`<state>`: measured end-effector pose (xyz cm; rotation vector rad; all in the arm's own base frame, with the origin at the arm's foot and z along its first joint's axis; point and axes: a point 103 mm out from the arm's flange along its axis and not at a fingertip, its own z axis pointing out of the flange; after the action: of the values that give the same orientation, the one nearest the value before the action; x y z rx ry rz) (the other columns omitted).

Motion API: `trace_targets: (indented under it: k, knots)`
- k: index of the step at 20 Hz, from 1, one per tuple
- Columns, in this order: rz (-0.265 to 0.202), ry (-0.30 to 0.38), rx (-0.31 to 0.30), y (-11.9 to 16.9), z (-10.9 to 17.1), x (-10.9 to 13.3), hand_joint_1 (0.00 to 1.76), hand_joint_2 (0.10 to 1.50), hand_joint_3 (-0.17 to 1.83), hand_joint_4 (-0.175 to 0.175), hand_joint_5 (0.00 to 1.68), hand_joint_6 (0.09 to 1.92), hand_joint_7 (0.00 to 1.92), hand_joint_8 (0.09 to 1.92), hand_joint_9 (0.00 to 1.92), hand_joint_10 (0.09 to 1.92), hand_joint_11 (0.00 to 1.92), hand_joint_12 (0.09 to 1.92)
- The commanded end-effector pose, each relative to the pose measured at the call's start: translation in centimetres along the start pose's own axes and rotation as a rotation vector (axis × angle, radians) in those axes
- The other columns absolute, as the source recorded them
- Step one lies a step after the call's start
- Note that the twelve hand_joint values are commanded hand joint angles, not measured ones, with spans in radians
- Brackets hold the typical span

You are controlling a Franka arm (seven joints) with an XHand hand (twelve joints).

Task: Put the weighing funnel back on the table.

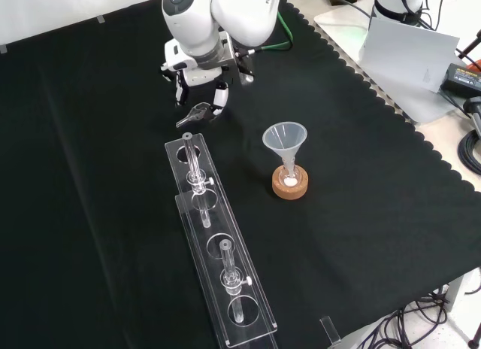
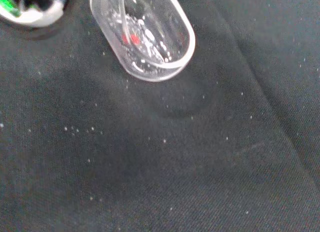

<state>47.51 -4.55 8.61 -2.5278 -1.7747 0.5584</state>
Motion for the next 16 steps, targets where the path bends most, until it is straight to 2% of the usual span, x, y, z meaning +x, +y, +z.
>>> trace_targets:
  k: [1, 11, 16]
  knots:
    - [-0.020, 0.008, -0.033, -0.5, -2.3, -0.3, 0.74, 0.52, 0.52, 0.093, 0.95, 0.09, 1.12, 0.09, 1.10, 0.09, 0.12, 1.48]
    - [-0.044, 0.015, -0.051, -1.1, -5.2, -1.5, 0.67, 0.56, 0.44, 0.084, 0.84, 0.09, 0.99, 0.09, 0.97, 0.09, 0.03, 1.53]
    - [-0.064, 0.029, -0.111, -1.1, -7.8, -2.2, 0.66, 0.56, 0.43, 0.082, 0.81, 0.09, 0.96, 0.09, 0.94, 0.09, 0.00, 1.53]
